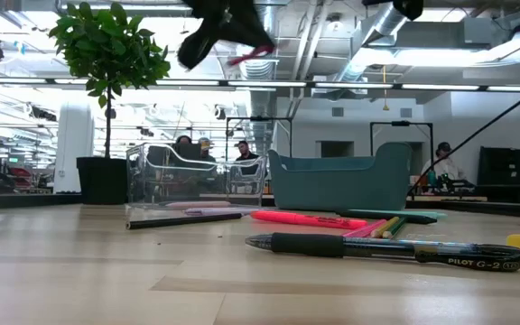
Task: Sort pens & pencils
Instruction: Put the red colored pencil into the blue bin
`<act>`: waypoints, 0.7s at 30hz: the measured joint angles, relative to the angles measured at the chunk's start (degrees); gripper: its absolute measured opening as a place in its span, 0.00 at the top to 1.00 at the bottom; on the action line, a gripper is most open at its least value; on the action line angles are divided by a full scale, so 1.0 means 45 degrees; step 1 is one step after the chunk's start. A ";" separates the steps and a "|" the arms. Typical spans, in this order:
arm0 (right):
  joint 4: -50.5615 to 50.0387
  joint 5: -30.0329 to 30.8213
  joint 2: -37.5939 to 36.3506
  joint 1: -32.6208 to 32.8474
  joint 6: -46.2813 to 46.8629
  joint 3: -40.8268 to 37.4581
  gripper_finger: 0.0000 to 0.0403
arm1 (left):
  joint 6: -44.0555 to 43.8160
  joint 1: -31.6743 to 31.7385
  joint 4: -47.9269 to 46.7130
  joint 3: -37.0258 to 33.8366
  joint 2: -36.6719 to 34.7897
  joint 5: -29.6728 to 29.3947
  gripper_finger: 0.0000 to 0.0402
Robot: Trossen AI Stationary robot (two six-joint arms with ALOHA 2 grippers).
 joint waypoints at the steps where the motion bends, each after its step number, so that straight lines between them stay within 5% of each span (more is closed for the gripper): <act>1: 0.0005 -0.0005 -0.0109 0.0000 0.0000 0.0000 0.55 | 0.0582 0.0009 0.0439 0.0000 -0.0106 -0.0200 0.97; 14: 0.2518 -0.0049 -0.0173 0.1156 -0.0168 0.0013 0.49 | 0.6079 0.0887 0.7923 -0.0005 -0.0217 0.0006 0.97; 21: 0.4743 -0.0044 0.1196 0.1811 -0.0769 0.0005 0.36 | 0.6430 0.1286 0.8889 -0.0005 -0.0212 0.0857 0.97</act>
